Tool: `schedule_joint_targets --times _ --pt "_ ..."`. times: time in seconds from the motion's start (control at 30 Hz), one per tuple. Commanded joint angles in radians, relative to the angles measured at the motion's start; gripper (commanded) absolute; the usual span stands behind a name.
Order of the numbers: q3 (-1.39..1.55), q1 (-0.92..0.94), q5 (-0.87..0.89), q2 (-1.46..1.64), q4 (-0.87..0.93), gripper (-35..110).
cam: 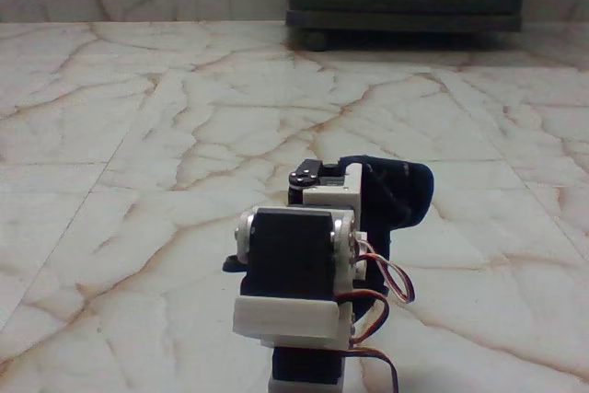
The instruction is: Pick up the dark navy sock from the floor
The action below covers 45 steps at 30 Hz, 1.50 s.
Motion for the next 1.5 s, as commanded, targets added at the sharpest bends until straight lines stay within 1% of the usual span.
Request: schedule_joint_targets --times 0.0,0.2,0.33,1.47 --pt "0.002 0.006 -0.002 0.021 -0.012 0" --pt "0.002 0.006 0.0 0.021 0.003 0" --pt "0.002 0.003 -0.067 0.021 0.005 0" --pt "0.002 -0.025 -0.052 0.02 0.009 0"
